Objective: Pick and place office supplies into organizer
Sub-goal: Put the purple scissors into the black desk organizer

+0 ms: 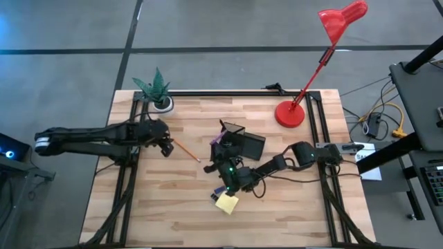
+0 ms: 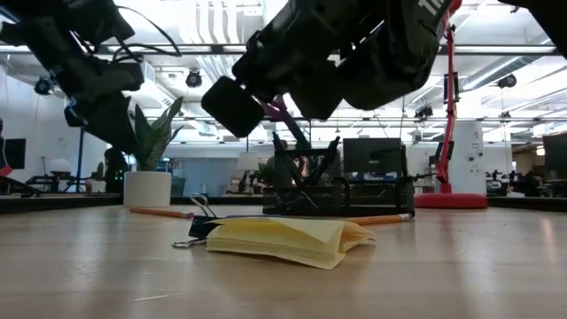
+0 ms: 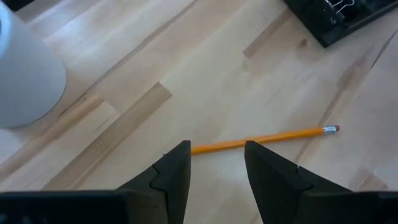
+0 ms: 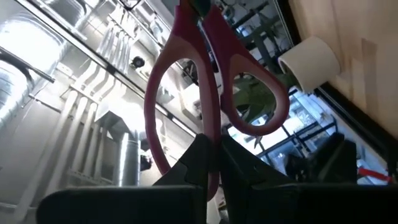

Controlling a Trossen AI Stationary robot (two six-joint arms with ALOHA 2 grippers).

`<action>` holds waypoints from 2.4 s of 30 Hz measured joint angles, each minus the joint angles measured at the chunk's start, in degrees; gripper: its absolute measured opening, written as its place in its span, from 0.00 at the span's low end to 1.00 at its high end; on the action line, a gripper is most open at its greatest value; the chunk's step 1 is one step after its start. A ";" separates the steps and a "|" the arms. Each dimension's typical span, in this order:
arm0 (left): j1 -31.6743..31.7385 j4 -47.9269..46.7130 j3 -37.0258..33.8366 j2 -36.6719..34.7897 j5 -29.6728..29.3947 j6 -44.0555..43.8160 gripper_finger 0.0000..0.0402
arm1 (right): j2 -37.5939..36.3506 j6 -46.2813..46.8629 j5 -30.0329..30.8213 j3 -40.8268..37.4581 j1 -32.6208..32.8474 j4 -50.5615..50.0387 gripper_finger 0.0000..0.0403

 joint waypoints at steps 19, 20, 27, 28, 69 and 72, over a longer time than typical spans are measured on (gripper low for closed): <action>1.99 3.78 -0.02 7.55 -1.11 0.00 0.34 | 0.12 -5.26 1.18 5.65 2.79 -1.17 0.03; 1.98 3.96 -0.02 7.91 -1.14 0.00 0.34 | 0.15 -4.53 1.36 5.81 3.00 -2.46 0.03; 1.99 5.65 -0.02 11.10 -1.14 0.02 0.34 | 0.13 -2.78 2.58 6.65 3.47 -2.92 0.03; 1.99 5.76 -0.02 11.66 -1.14 0.01 0.34 | 0.20 -2.20 2.58 6.57 3.53 -2.99 0.03; 8.79 30.35 1.36 16.83 -2.19 0.07 0.34 | 0.09 23.63 8.59 0.85 -4.04 2.72 0.03; 8.80 30.35 1.33 16.82 -2.20 0.04 0.34 | 0.07 23.60 8.57 0.83 -3.97 2.72 0.04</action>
